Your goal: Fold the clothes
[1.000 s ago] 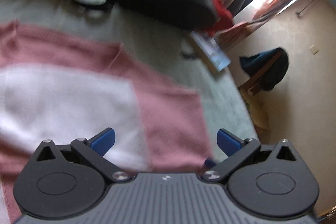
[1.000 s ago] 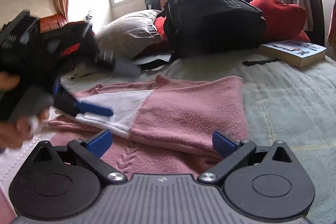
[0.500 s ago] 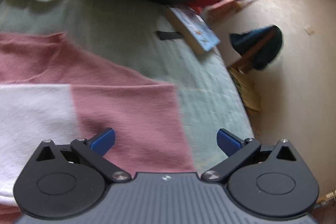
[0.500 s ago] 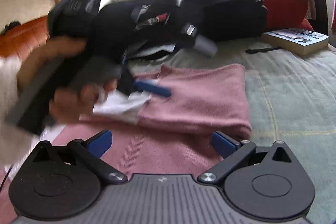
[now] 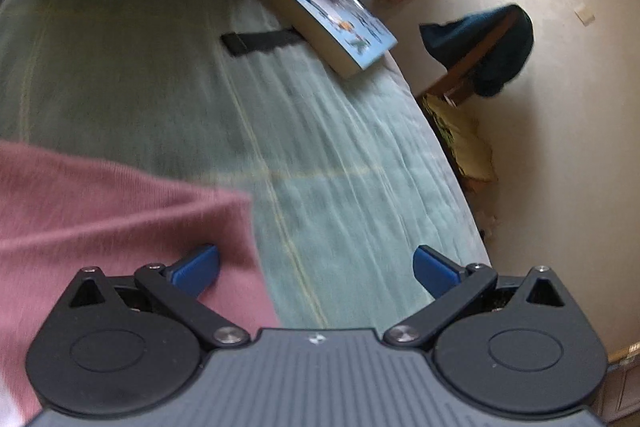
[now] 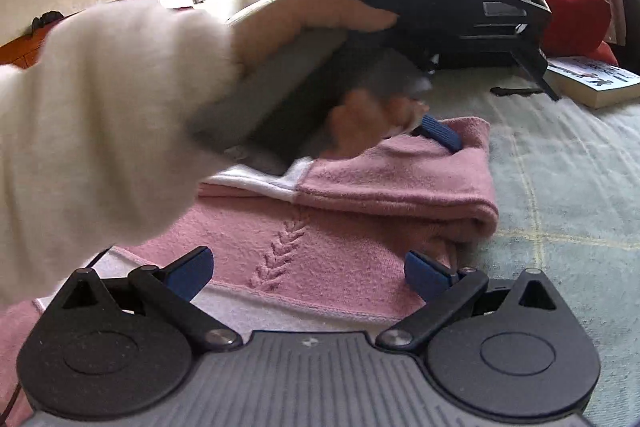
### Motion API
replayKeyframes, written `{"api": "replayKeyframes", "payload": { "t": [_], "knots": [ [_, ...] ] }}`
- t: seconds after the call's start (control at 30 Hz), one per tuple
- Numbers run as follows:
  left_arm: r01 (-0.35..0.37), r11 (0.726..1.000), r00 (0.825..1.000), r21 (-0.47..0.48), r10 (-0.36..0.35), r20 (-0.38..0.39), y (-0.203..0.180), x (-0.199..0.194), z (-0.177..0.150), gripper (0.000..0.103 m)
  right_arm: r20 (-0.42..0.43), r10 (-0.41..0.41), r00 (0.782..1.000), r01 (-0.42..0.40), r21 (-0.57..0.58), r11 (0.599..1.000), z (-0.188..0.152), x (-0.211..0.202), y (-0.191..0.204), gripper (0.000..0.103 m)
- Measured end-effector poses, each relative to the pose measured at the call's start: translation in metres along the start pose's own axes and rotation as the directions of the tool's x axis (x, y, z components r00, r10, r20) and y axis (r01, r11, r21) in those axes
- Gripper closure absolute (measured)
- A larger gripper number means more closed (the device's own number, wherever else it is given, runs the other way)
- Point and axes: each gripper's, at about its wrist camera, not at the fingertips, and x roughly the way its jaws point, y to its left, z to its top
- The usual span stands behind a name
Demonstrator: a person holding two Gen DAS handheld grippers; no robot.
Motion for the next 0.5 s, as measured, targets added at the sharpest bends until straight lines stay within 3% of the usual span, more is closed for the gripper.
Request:
{"api": "replayKeyframes", "payload": {
  "t": [0.23,0.5],
  "knots": [
    [0.001,1.0,0.999,0.001,-0.001,0.045,-0.008,0.0,0.006,0.001,-0.016,0.016,1.0,-0.015,0.019,1.0,-0.001,0.002,-0.007,0.0],
    [-0.091,0.99,0.984,0.106,0.074,0.161,-0.04,-0.121,-0.044,0.001,0.003,0.038,0.999,-0.038,0.063,0.997,-0.001,-0.001,-0.012,0.0]
  ]
}}
